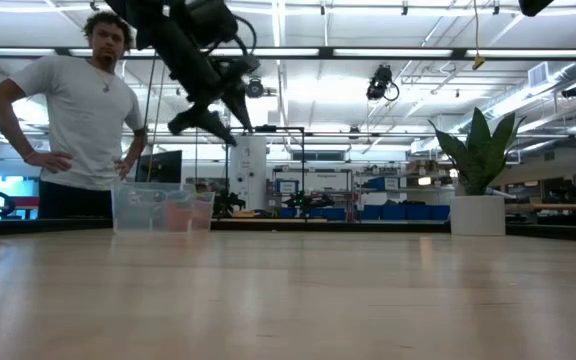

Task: Nest measuring cups in basket
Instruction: Return to Home Position

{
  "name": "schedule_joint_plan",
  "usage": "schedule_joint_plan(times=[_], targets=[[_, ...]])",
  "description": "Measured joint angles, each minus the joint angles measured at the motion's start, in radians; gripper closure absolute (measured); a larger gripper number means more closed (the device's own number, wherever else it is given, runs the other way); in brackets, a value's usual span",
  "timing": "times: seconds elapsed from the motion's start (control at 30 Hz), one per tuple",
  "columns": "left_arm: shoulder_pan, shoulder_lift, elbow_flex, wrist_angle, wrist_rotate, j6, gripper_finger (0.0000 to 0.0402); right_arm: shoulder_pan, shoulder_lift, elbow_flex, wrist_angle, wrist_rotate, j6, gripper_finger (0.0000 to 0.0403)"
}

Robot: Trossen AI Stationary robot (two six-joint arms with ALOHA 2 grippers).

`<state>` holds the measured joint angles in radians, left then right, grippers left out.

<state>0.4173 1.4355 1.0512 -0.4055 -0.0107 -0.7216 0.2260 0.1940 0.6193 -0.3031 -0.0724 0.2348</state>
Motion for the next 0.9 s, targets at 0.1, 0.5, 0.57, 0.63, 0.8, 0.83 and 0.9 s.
schedule_joint_plan(times=[0.1, 0.5, 0.57, 0.63, 0.8, 0.83, 0.9], targets=[[-0.027, 0.055, 0.000, -0.020, -0.035, 0.000, 0.0216, 0.000, 0.000, 0.000, 0.000, -0.005, -0.001, 0.0399], [-0.007, 0.268, -0.001, -0.013, -0.199, -0.082, 0.0216, 0.000, 0.000, 0.000, 0.013, -0.008, 0.009, 0.0399], [0.005, 0.276, -0.001, -0.012, -0.200, -0.073, 0.0216, 0.000, 0.000, 0.000, 0.027, -0.008, 0.009, 0.0400], [0.020, 0.279, -0.001, -0.035, -0.205, -0.070, 0.0216, 0.000, 0.000, 0.000, 0.037, -0.008, 0.009, 0.0400], [0.068, 0.278, 0.000, -0.138, -0.223, -0.069, 0.0216, 0.000, 0.000, 0.000, 0.041, -0.008, 0.009, 0.0400], [0.077, 0.278, 0.000, -0.154, -0.223, -0.068, 0.0216, 0.000, 0.000, 0.000, 0.041, -0.008, 0.009, 0.0400], [0.094, 0.278, -0.001, -0.180, -0.224, -0.068, 0.0216, 0.000, 0.000, 0.000, 0.041, -0.008, 0.009, 0.0400]])
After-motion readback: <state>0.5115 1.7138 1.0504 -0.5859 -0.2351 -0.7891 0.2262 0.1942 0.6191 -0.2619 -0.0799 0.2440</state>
